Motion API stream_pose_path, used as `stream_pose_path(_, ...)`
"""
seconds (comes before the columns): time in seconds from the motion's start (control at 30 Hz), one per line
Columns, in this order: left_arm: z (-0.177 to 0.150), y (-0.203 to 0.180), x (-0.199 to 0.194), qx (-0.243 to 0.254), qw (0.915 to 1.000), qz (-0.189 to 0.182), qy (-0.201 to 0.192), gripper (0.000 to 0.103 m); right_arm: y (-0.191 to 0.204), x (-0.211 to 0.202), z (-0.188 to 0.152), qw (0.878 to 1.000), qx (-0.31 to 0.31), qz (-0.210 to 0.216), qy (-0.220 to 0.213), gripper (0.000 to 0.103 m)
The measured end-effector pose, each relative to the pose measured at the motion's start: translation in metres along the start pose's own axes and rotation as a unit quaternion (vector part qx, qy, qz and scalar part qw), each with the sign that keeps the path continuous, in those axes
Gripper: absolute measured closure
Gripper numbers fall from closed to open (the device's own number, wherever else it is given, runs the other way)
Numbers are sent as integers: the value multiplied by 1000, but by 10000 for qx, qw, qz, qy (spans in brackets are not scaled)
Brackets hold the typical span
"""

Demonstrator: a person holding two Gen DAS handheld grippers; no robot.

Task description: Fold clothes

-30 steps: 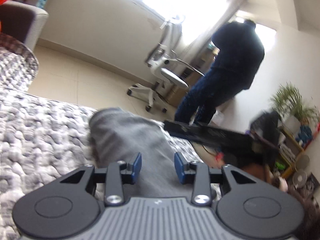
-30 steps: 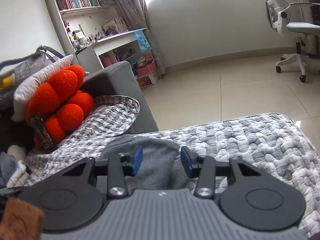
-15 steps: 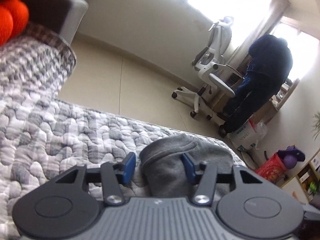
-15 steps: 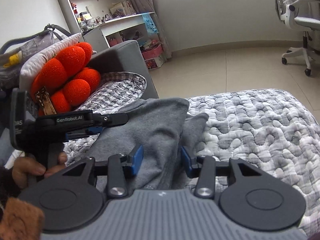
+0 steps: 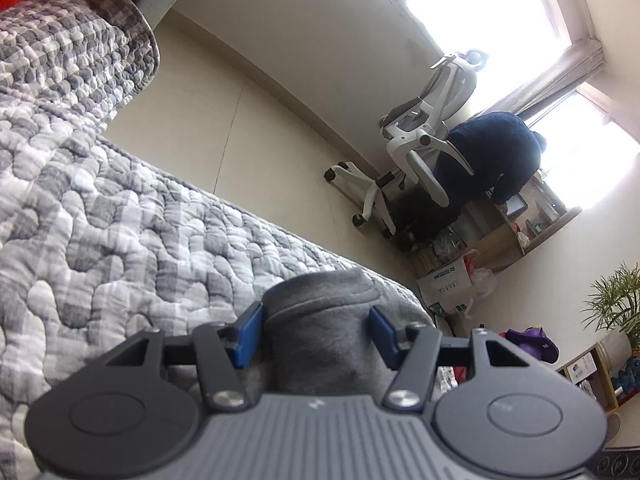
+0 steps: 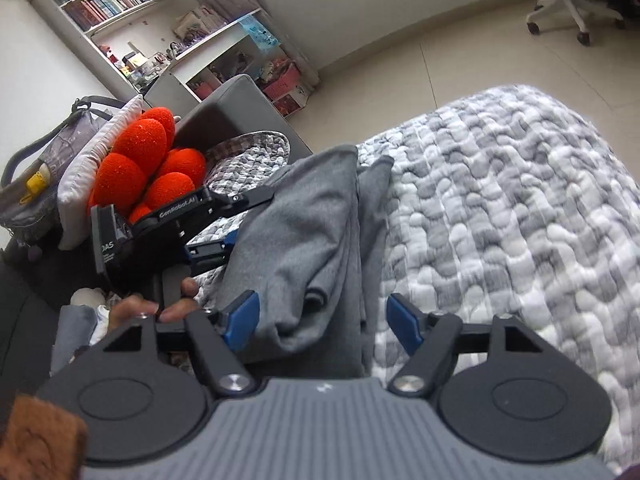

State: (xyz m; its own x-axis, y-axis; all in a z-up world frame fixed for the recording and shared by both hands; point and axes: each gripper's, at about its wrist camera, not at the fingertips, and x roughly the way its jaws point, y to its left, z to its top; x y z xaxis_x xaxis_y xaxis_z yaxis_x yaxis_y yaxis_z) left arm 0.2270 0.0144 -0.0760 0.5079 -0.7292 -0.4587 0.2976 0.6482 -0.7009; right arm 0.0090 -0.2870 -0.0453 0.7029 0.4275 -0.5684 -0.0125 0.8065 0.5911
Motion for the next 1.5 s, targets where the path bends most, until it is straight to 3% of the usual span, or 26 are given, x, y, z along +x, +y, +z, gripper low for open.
stream_pose_path(0.17, -5, -1, 3, -107, 9999, -29, -119, 48, 0, -9, -24, 9983, 449, 267, 247, 23)
stream_pose_path(0.3, -7, -1, 5, -215, 9995, 90, -192, 55, 8, 3, -34, 9978, 568, 116, 312, 23)
stream_pose_path(0.47, -10, 3, 4, -513, 9981, 202, -258, 66, 17, 15, -37, 9966, 817, 88, -93, 25)
stream_pose_path(0.5, -10, 4, 4, -599, 9976, 219, -266, 69, 16, 16, -37, 9958, 887, 114, -199, 44)
stream_pose_path(0.53, -11, 5, 2, -701, 9969, 241, -283, 72, 14, 18, -38, 9947, 979, 143, -282, 81)
stream_pose_path(0.63, -12, 3, -5, -947, 9944, 313, -344, 76, 1, 16, -35, 9886, 1431, 315, -359, 88)
stream_pose_path(0.87, -23, -15, -35, -1040, 9915, 524, -576, 79, -10, -19, -20, 9833, 1565, 748, -557, 89)
stream_pose_path(1.0, -36, -24, -69, -1219, 9871, 601, -846, 79, -16, -37, -6, 9819, 1511, 1083, -354, 90)
stream_pose_path(1.13, -55, -38, -103, -1138, 9855, 728, -1031, 79, -23, -51, 4, 9856, 1334, 1041, -54, 95)
stream_pose_path(1.3, -85, -47, -136, -834, 9870, 889, -1051, 79, -38, -59, 10, 9826, 1315, 1292, 242, 95)
stream_pose_path(1.47, -95, -35, -137, -405, 9868, 1395, -721, 77, -34, -58, 3, 9861, 1247, 1082, 181, 94)
stream_pose_path(1.5, -92, -28, -135, -434, 9876, 1387, -593, 75, -34, -58, 1, 9867, 1240, 1043, 152, 88)
